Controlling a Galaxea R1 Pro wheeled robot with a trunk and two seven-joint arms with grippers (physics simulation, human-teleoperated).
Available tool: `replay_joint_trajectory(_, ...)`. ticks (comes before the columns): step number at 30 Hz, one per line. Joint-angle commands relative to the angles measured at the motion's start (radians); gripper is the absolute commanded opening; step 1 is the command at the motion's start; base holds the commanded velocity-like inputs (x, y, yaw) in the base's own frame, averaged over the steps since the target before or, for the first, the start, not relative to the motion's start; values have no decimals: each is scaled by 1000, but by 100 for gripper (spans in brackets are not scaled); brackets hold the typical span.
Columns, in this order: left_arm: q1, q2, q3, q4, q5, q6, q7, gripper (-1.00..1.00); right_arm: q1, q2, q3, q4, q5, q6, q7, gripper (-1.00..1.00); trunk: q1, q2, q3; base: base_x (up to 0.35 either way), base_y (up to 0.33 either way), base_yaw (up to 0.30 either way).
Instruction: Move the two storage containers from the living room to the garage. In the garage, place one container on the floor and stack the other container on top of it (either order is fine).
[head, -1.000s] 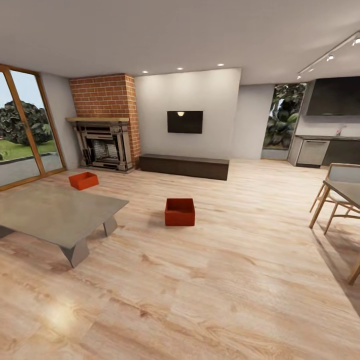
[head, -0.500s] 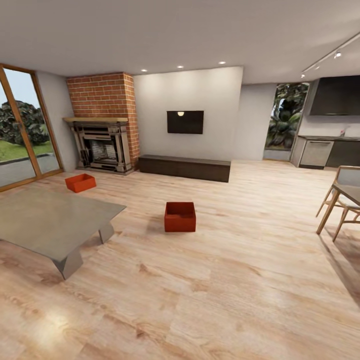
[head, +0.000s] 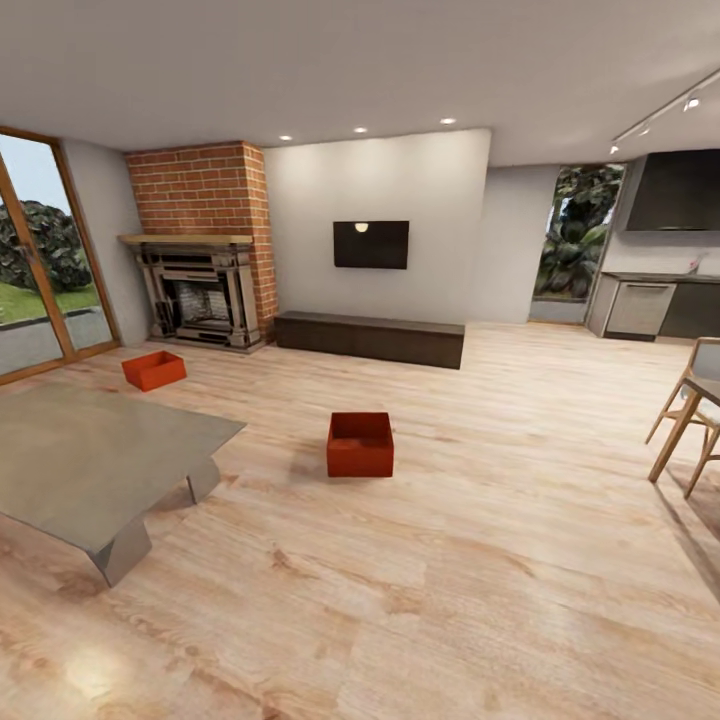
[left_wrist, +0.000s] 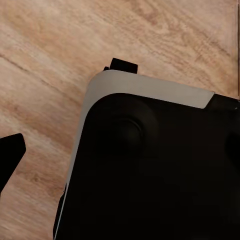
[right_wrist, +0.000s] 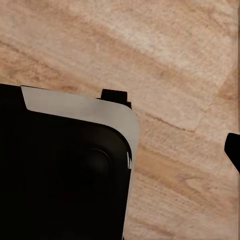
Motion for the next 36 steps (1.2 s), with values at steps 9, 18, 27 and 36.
replay_joint_trajectory(9, 0, 0, 0, -3, 7, 6, 3, 100, -1, 0, 7, 3, -6, -6, 5, 100, 1, 0, -1, 323, 0, 0)
replay_joint_trajectory(18, 0, -1, 0, -3, 7, 6, 3, 100, -1, 0, 6, 3, -6, -6, 4, 100, 1, 0, -1, 324, 0, 0)
replay_joint_trajectory(27, 0, 0, 0, -3, 7, 6, 3, 100, -1, 0, 6, 3, -6, -6, 3, 100, 1, 0, -1, 323, 0, 0)
replay_joint_trajectory(36, 0, 0, 0, -3, 8, 6, 3, 100, -1, 0, 6, 3, -6, -6, 3, 100, 1, 0, -1, 323, 0, 0)
